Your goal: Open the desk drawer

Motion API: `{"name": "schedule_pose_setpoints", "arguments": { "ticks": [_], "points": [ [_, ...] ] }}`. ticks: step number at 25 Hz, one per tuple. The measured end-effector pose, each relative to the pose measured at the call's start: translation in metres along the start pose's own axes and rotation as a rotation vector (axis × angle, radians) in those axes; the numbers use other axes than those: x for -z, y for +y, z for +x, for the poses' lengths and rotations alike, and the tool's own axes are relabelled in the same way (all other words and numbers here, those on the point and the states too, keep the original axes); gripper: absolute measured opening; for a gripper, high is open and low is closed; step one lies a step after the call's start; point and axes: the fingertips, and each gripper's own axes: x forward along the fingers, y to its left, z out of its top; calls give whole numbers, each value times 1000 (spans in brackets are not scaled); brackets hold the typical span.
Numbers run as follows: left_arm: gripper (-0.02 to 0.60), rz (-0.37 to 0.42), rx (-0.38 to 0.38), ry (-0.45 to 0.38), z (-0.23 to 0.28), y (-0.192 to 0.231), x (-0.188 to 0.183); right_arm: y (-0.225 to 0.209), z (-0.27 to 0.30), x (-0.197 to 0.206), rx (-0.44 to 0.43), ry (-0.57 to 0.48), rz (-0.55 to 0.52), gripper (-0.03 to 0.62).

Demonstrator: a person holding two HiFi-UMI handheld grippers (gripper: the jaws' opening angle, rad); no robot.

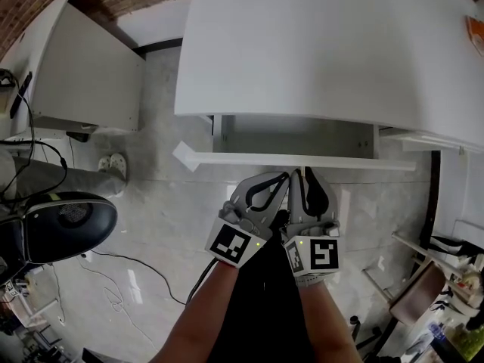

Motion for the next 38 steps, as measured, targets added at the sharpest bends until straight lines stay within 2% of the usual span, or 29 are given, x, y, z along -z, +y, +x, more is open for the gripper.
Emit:
{"name": "schedule_pose_setpoints", "arguments": {
  "ticks": [7, 12, 16, 19, 38],
  "points": [
    [-14, -8, 13, 6, -9, -9, 5, 4, -13, 5, -2, 3, -5, 74],
    [-5, 16, -12, 10, -12, -9, 4, 8, -17, 6, -12, 13, 5, 74],
    [-1, -13, -24, 10, -15, -11, 7, 9, -22, 7, -11, 12, -7, 74],
    [26, -27, -36, 13, -19, -8, 11, 12, -24, 9, -14, 11, -10, 74],
    [3, -25, -34, 12, -35, -19, 18, 20, -45, 16, -17, 23, -18, 74]
  ]
}}
